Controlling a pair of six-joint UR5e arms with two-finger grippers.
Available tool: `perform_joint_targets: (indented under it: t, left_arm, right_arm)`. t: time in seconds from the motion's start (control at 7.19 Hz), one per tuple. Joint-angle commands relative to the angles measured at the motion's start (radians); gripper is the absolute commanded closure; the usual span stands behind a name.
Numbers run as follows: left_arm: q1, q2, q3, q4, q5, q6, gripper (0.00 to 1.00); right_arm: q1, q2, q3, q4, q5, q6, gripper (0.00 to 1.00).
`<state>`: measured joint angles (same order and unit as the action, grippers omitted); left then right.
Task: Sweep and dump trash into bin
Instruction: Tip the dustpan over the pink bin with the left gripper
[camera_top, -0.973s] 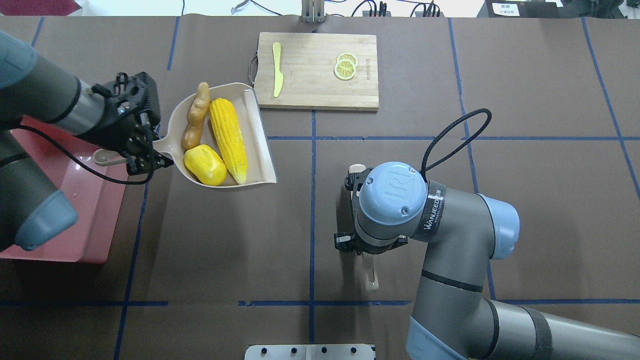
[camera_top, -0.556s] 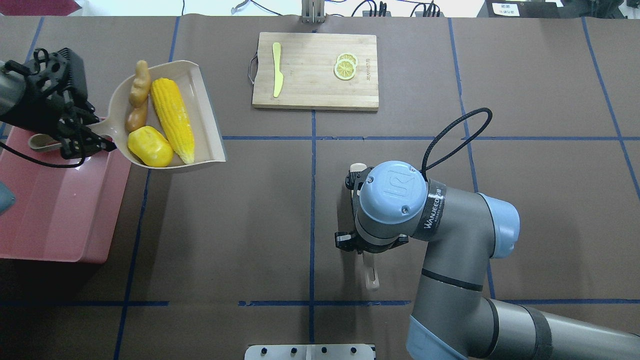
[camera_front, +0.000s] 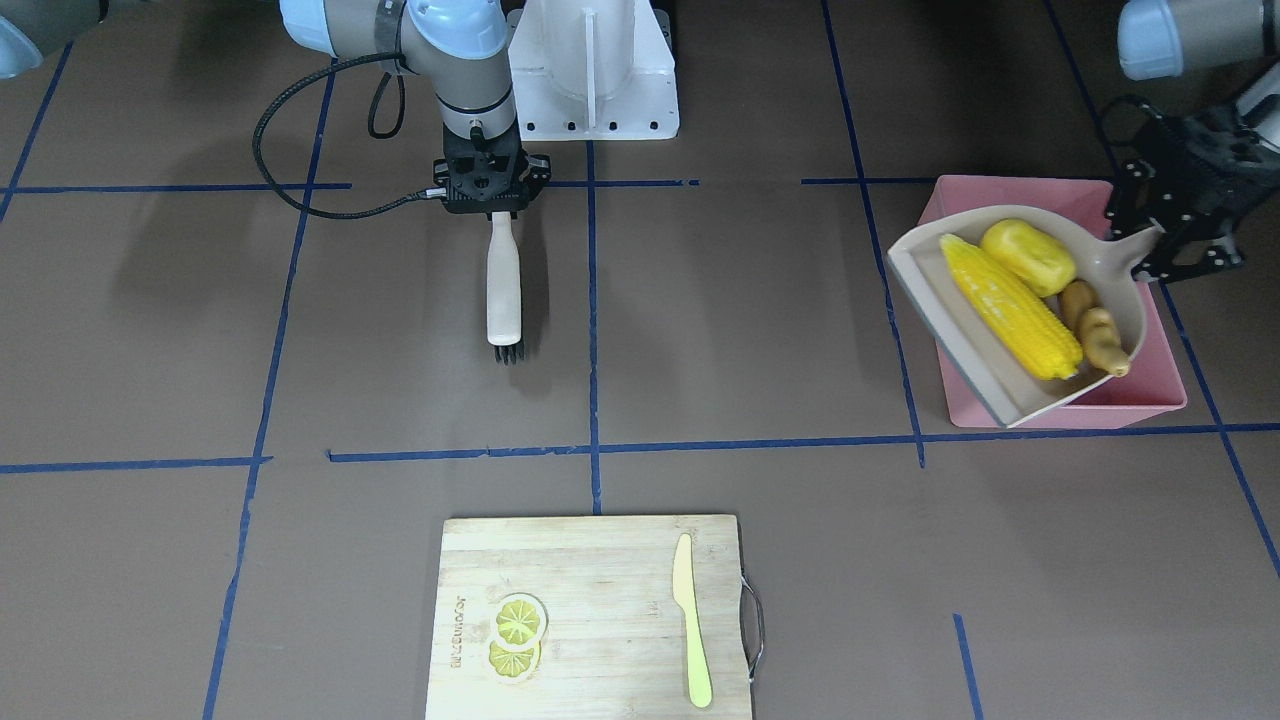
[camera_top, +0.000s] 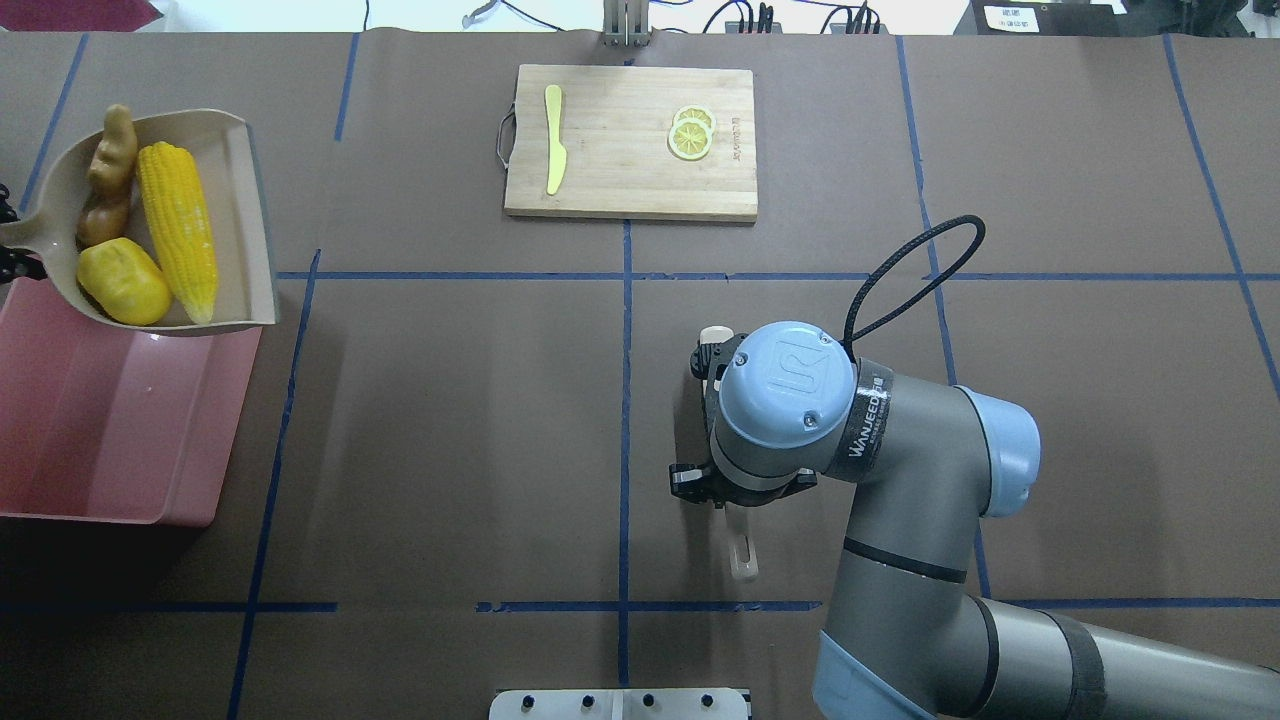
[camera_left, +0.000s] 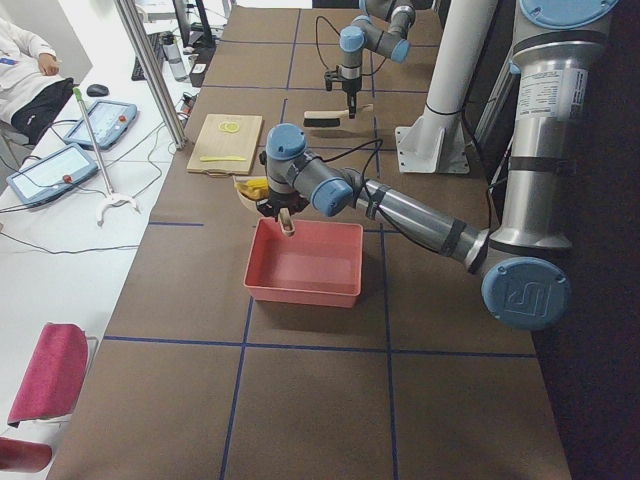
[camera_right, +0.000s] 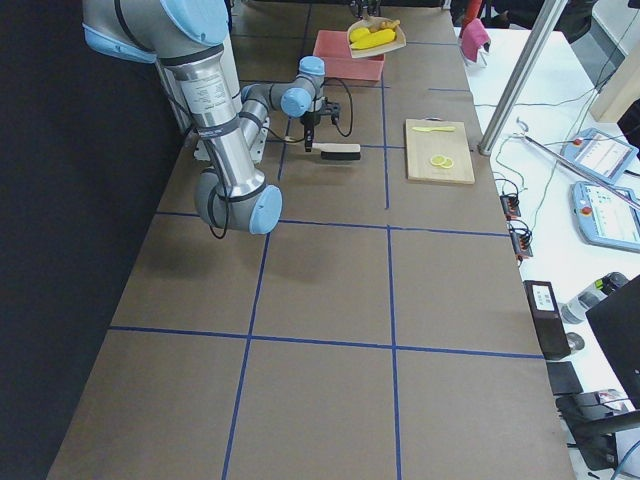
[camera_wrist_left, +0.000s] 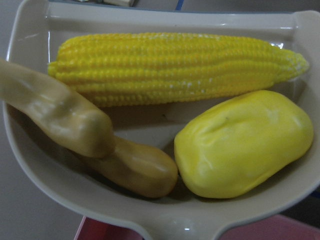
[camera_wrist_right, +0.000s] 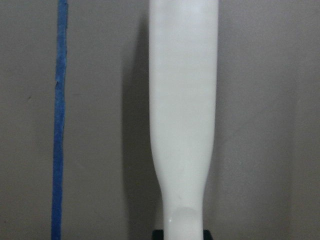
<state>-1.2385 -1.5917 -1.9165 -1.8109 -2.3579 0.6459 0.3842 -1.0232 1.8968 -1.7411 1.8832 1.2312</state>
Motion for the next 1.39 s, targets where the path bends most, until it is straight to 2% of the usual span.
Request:
perform_joint_targets:
  t: [0.0,0.28,0.69,1.11,1.25]
  left_arm:
    - [-0.099,0.009,0.048,0.109,0.003,0.229,1.0]
    - [-0.163,0.013,0.123,0.113,0.009,0.364,1.0]
    - [-0.177,0.058,0.099,0.114,0.185,0.477,1.0]
    - [-0.153,0.055,0.071,0.191,0.328,0.65,1.0]
    - [-0.151,0.049,0.067,0.218,0.335,0.687,1.0]
  right_arm:
    - [-0.001,0.0,0.001,0.0,-0.001,0.001,1.0]
    - [-0.001,0.0,0.002,0.0,0.001,0.002,1.0]
    - [-0.007,-0.002,0.001,0.0,-0.001,0.004,1.0]
    - [-0.011,-0.009,0.001,0.002,-0.003,0.005,1.0]
    - [-0.014,-0.009,-0.004,0.002,-0.003,0.005,1.0]
